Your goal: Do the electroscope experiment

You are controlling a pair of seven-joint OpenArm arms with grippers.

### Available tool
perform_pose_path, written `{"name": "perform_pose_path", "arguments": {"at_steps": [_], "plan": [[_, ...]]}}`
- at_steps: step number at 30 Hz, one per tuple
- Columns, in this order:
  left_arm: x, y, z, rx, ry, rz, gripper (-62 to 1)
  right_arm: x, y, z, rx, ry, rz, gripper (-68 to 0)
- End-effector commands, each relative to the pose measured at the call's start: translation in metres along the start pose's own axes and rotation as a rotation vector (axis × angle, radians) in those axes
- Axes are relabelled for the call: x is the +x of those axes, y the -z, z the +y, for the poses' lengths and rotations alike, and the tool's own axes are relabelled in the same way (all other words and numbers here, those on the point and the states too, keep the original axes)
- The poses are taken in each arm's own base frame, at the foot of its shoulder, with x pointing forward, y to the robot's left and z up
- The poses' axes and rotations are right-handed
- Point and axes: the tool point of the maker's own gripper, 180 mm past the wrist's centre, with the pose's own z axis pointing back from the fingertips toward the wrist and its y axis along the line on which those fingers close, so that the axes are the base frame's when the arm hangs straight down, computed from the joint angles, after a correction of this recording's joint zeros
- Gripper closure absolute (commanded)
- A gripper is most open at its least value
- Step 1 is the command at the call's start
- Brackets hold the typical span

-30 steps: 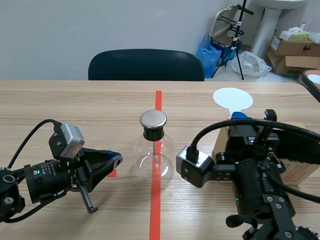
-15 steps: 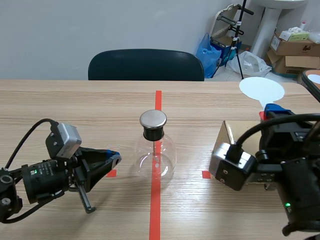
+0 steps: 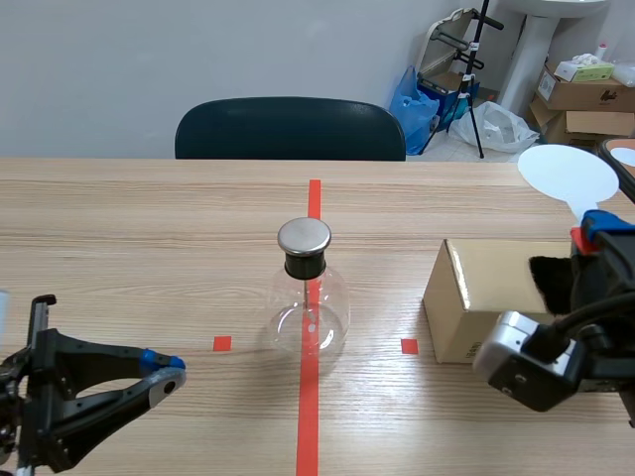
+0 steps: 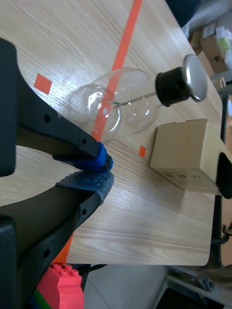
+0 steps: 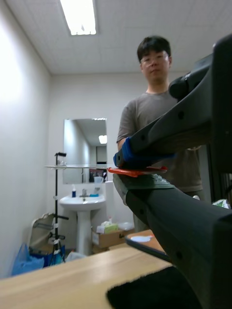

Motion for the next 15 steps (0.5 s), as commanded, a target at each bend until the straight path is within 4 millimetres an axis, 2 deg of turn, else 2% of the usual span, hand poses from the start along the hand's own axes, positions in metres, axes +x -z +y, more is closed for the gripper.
{"name": "perform_pose_path", "arguments": {"at_steps": [1,8,14,15], "plan": [[0.008,-0.002,-0.001,0.004,-0.003,-0.025,-3.0,-0.001,-0.001,0.004,-0.007,0.0,-0.002,-1.5],[0.023,-0.016,-0.018,-0.019,-0.004,-0.013,-3.0,0.007,-0.011,0.033,0.03,0.016,-0.031,-1.5],[0.032,-0.03,-0.02,0.001,0.007,0.007,-3.5,0.005,-0.013,0.055,0.076,0.044,-0.018,-1.5],[0.034,-0.032,-0.02,0.002,0.01,0.007,-5.4,0.005,-0.013,0.059,0.083,0.046,-0.019,-1.5]]}}
